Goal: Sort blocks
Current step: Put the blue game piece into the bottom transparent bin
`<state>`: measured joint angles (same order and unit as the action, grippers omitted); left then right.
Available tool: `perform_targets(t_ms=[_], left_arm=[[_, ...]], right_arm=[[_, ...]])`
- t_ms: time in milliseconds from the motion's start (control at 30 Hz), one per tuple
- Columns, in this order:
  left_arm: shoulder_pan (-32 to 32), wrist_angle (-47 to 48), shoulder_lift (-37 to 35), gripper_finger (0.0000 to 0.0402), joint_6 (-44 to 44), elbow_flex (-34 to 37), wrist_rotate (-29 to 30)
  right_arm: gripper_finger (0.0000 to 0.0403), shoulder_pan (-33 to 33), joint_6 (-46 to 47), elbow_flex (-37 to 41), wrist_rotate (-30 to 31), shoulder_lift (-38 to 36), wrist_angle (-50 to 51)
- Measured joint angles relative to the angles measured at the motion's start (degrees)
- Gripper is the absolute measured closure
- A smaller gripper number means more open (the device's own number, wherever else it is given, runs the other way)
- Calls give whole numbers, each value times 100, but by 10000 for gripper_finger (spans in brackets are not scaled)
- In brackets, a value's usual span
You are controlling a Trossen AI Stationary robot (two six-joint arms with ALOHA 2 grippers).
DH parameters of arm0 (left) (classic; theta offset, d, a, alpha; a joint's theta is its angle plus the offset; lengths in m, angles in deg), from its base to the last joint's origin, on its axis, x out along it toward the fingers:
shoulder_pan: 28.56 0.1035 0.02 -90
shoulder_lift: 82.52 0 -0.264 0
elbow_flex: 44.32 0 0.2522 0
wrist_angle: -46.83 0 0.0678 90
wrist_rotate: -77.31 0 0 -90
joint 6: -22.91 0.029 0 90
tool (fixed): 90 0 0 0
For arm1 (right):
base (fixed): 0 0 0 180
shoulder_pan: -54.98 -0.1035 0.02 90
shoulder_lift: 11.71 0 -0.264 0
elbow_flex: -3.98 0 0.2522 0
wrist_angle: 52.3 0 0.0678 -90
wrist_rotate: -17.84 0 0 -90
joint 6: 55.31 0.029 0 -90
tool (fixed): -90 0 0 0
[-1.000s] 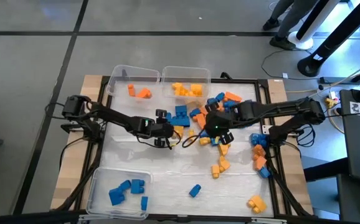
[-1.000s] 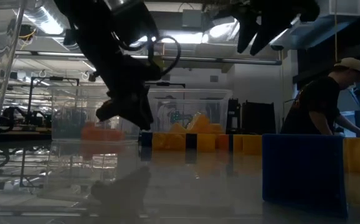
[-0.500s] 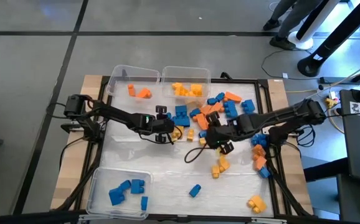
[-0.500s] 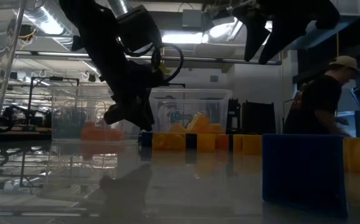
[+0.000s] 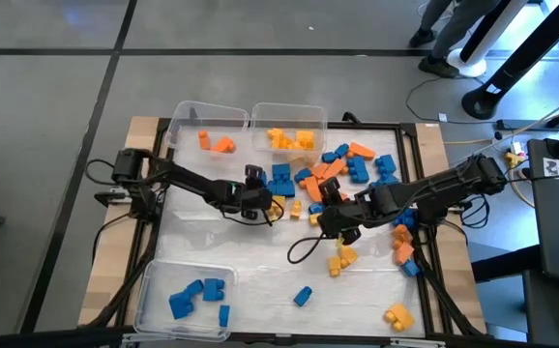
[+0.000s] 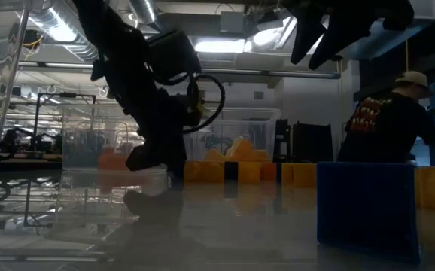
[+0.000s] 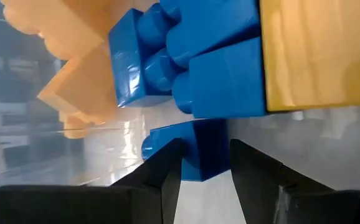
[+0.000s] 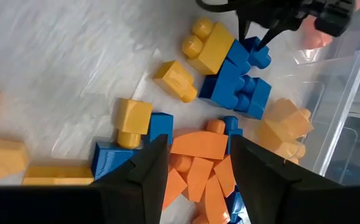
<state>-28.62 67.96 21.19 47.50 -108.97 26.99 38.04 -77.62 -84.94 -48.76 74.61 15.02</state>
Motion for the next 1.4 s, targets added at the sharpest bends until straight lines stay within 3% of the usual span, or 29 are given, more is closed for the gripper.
perform_targets(t_ms=[500,900,1000,1400], left_arm=[[369,-220,115,285,-198,0,524],[546,-263,88,390,-439,-8,617],[498,-278,76,396,-514,-11,616],[-97,-308,-597,400,-964,11,477]], right_arm=[[230,1,0,159,-46,2,-102],[230,1,40,607,-48,4,-291],[230,1,235,623,-65,4,-242],[230,1,308,625,-987,4,-257]])
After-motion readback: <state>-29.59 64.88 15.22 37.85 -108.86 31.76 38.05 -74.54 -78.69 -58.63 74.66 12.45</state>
